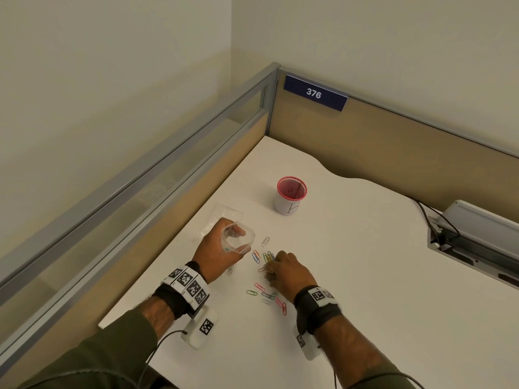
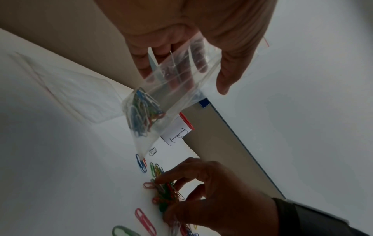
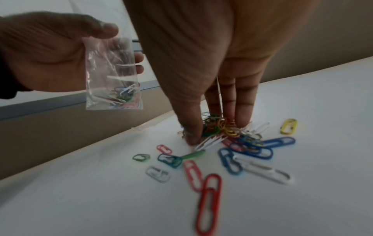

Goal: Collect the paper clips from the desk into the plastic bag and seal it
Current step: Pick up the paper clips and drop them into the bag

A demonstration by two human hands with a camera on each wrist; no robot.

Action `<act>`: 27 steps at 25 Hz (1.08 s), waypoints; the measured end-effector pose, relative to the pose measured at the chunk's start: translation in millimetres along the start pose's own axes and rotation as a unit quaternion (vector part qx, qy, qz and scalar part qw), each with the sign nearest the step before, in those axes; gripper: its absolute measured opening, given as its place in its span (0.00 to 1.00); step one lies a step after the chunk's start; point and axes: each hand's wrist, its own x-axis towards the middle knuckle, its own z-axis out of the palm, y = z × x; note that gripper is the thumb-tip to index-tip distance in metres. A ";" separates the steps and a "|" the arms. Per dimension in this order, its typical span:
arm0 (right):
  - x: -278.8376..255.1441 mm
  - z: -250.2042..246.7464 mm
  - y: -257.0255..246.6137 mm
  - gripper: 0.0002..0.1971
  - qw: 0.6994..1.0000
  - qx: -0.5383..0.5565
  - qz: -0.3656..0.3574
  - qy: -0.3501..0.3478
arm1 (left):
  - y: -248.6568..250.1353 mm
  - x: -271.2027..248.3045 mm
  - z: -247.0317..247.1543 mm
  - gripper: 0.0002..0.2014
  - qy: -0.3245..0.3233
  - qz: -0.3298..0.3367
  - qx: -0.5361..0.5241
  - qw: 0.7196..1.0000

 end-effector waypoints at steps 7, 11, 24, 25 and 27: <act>4.3 -5.8 -2.4 0.09 0.996 0.027 0.055 0.062 | 0.5 -3.6 6.3 0.19 0.004 0.009 -0.007 1.000; -4.6 -32.5 10.1 0.07 0.974 0.165 0.110 0.113 | -2.3 -6.2 10.7 0.19 0.002 0.008 -0.005 1.000; -30.4 -168.5 -68.6 0.05 0.964 0.225 -0.083 0.114 | 12.1 1.8 24.9 0.20 -0.028 -0.004 0.044 0.999; -27.0 -167.4 -73.4 0.06 0.973 0.187 -0.090 0.099 | 13.3 2.2 26.1 0.21 -0.032 -0.008 0.057 0.998; -20.2 -161.8 -80.3 0.06 0.985 0.114 -0.099 0.077 | 15.9 1.9 27.3 0.23 -0.029 -0.014 0.079 0.996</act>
